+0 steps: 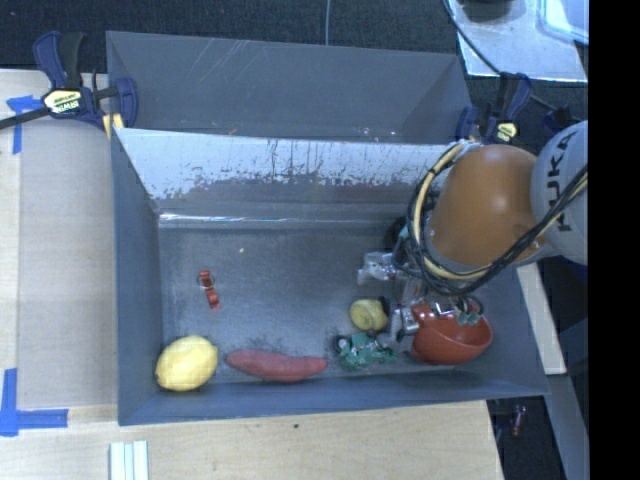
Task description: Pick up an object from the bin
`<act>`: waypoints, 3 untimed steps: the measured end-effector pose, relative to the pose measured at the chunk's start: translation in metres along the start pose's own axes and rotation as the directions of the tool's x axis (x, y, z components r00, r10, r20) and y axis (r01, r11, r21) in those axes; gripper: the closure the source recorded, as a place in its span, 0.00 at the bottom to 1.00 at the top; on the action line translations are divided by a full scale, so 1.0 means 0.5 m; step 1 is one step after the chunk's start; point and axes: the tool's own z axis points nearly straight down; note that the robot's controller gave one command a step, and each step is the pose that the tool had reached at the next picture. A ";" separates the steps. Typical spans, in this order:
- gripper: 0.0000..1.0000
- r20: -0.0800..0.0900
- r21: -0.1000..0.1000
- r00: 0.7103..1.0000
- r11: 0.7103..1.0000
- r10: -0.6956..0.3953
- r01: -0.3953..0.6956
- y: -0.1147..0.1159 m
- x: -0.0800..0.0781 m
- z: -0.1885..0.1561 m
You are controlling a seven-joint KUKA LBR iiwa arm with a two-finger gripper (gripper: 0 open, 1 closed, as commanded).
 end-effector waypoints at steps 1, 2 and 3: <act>0.00 0.002 -0.028 0.995 0.995 -0.096 0.096 -0.025 0.002 0.015; 1.00 0.000 -0.019 0.994 0.994 -0.108 0.108 -0.032 0.002 0.015; 1.00 0.000 -0.019 0.994 0.994 -0.107 0.107 -0.032 0.002 0.015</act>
Offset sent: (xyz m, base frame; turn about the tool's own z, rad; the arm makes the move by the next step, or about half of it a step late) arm -0.0157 -0.0676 -0.0258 -0.0028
